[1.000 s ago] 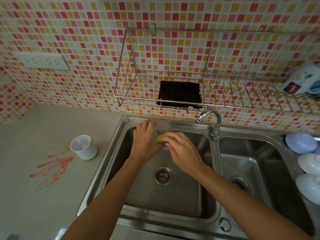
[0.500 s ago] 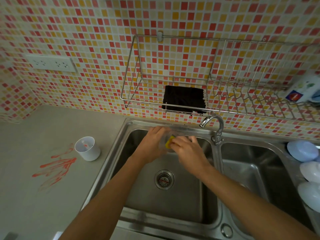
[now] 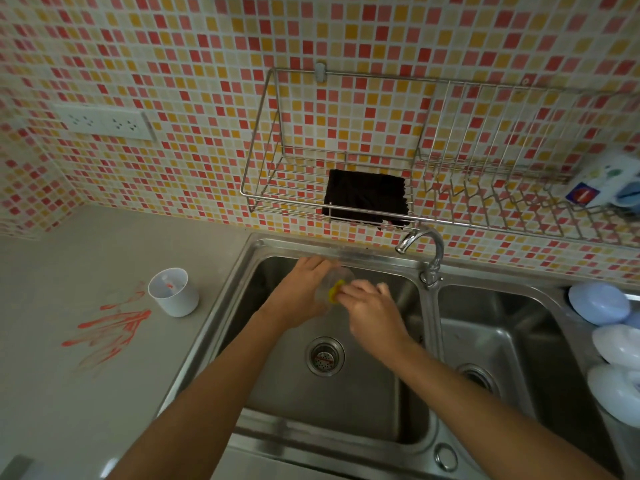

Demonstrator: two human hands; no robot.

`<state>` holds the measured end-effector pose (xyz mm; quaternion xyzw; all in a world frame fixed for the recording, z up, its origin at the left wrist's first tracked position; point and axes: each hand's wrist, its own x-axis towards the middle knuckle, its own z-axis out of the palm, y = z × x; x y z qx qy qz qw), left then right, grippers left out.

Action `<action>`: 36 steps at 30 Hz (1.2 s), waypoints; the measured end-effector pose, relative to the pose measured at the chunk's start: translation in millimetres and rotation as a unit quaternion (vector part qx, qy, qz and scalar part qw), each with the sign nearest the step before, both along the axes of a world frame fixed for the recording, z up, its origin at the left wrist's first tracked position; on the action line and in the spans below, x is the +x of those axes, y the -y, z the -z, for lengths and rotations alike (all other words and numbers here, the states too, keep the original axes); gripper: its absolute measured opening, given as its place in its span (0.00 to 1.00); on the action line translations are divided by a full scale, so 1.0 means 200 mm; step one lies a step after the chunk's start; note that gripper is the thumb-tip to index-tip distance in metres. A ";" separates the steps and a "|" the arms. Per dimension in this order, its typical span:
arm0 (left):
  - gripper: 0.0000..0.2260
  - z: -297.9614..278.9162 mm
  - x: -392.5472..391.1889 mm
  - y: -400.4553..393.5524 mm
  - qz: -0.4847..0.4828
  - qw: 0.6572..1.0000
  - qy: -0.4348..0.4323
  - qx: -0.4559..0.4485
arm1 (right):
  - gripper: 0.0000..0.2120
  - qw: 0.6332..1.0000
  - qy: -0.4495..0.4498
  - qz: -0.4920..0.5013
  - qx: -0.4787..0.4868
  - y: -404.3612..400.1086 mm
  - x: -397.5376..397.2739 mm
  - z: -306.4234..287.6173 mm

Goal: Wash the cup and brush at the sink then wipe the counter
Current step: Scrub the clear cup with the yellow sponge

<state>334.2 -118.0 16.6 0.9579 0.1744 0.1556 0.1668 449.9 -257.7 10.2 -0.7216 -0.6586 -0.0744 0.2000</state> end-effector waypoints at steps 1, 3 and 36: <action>0.31 0.00 -0.01 -0.01 0.001 1.000 -0.011 0.002 | 0.17 0.994 -0.106 0.016 0.002 0.02 -0.04 0.00; 0.31 0.03 -0.03 -0.02 -0.004 1.000 -0.023 -0.005 | 0.14 0.956 -0.291 0.038 0.006 0.04 -0.11 0.00; 0.42 -0.06 -0.01 0.10 -0.064 0.992 -0.046 -0.103 | 0.12 0.994 0.045 -0.080 0.055 0.03 0.13 0.11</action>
